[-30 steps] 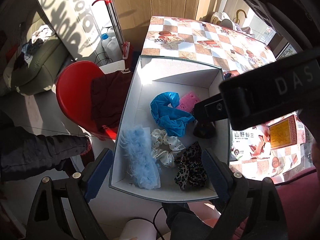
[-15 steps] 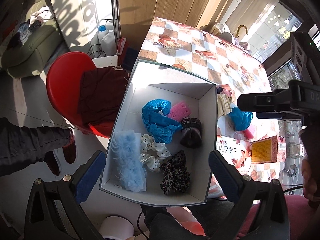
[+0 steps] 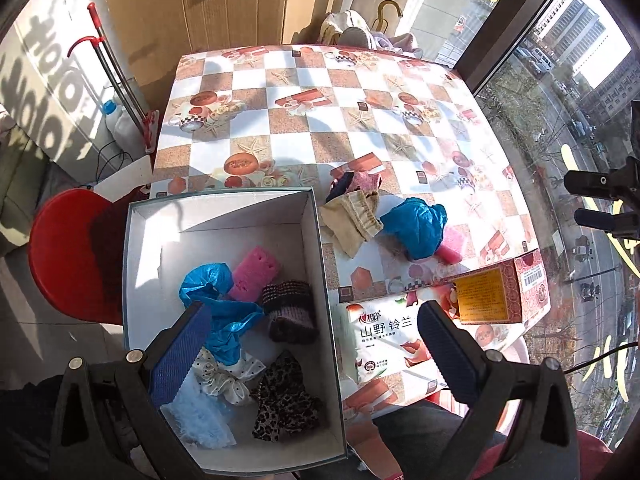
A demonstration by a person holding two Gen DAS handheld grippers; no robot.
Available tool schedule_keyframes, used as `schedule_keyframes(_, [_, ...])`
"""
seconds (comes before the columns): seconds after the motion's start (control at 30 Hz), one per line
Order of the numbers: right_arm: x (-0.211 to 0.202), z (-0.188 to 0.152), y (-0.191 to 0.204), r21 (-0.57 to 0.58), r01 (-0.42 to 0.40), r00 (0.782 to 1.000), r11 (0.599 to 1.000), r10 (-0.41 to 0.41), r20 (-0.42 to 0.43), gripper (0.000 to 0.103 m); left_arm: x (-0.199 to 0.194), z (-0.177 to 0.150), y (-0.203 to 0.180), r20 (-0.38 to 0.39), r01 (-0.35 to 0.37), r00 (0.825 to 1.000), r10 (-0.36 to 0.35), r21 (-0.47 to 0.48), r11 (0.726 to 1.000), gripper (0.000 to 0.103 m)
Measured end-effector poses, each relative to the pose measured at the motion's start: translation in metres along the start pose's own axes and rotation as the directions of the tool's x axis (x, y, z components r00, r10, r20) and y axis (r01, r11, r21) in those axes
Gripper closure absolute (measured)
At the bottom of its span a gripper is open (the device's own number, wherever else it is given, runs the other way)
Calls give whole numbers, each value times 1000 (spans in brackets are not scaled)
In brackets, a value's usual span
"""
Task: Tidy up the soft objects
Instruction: 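Move both tools back toward the remaining items on the table, then grasp the pink foam sponge with the right tool while the left tool grasps the pink knitted item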
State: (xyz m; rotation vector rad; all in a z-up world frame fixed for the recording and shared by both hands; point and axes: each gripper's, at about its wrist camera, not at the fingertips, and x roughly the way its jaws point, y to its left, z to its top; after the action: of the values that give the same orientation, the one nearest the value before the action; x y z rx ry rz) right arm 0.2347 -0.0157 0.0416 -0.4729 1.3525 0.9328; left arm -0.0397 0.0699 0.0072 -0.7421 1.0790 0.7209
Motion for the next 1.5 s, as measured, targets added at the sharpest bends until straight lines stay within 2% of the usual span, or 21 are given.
schedule_keyframes(0.13, [5, 14, -43, 19, 42, 998, 999, -42, -36, 0, 24, 26, -31, -41, -11, 999, 14, 81, 997, 0])
schedule_keyframes(0.27, [33, 31, -62, -64, 56, 990, 996, -64, -126, 0, 55, 55, -56, -92, -35, 995, 47, 131, 991, 0])
schedule_keyframes(0.33, [57, 40, -64, -128, 56, 976, 990, -81, -200, 0, 77, 70, -68, -129, -58, 989, 78, 156, 986, 0])
schedule_keyframes(0.4, [85, 47, -62, -200, 62, 958, 978, -115, -264, 0, 101, 84, -78, -158, -90, 980, 120, 188, 978, 0])
schedule_keyframes(0.53, [149, 55, -53, -373, 44, 901, 927, -197, -386, 0, 152, 111, -89, -232, -128, 955, 183, 235, 963, 0])
schedule_keyframes(0.63, [188, 58, -49, -449, 20, 870, 894, -237, -433, 0, 188, 126, -88, -304, -124, 933, 190, 224, 967, 0])
schedule_keyframes(0.73, [221, 53, -42, -509, -44, 837, 859, -247, -489, 0, 221, 131, -84, -370, -131, 906, 206, 218, 967, 0])
schedule_keyframes(0.83, [246, 39, -33, -593, -85, 796, 801, -303, -524, 0, 246, 131, -81, -430, -146, 872, 231, 221, 964, 0])
schedule_keyframes(0.9, [257, 28, -28, -665, -82, 784, 743, -363, -503, 0, 257, 130, -81, -457, -146, 858, 234, 220, 964, 2])
schedule_keyframes(0.97, [261, 20, -24, -720, -60, 791, 691, -408, -457, 0, 264, 130, -81, -469, -148, 851, 237, 220, 964, 10])
schedule_keyframes(1.03, [257, 18, -22, -753, -26, 823, 657, -414, -390, 0, 268, 132, -79, -476, -162, 844, 247, 212, 964, 19])
schedule_keyframes(1.07, [254, 19, -24, -754, -2, 836, 657, -413, -362, 0, 270, 133, -79, -477, -170, 842, 250, 203, 964, 24])
schedule_keyframes(1.1, [252, 22, -28, -744, 19, 844, 668, -409, -346, 0, 272, 134, -77, -483, -166, 842, 241, 192, 967, 35])
schedule_keyframes(1.13, [250, 25, -34, -722, 36, 853, 691, -398, -338, 7, 273, 136, -76, -484, -166, 843, 235, 182, 969, 42])
schedule_keyframes(1.17, [246, 27, -41, -697, 41, 862, 716, -378, -338, 10, 273, 137, -75, -479, -159, 849, 224, 172, 972, 44])
schedule_keyframes(1.2, [241, 29, -45, -686, 52, 872, 726, -368, -322, 22, 271, 138, -74, -468, -148, 858, 210, 165, 975, 51])
schedule_keyframes(1.23, [236, 31, -49, -684, 80, 878, 725, -376, -296, 43, 268, 141, -74, -455, -141, 867, 201, 162, 977, 55])
schedule_keyframes(1.27, [231, 33, -54, -683, 110, 882, 722, -387, -267, 51, 264, 142, -75, -438, -140, 877, 198, 161, 977, 56])
schedule_keyframes(1.3, [226, 37, -60, -660, 103, 891, 745, -364, -272, 50, 259, 144, -76, -413, -142, 889, 196, 159, 977, 57])
schedule_keyframes(1.37, [215, 48, -78, -550, 55, 913, 833, -265, -310, 50, 246, 148, -76, -358, -149, 914, 191, 142, 979, 57])
schedule_keyframes(1.5, [190, 62, -113, -352, 34, 941, 935, -149, -304, 50, 213, 157, -75, -227, -132, 963, 148, 86, 988, 57])
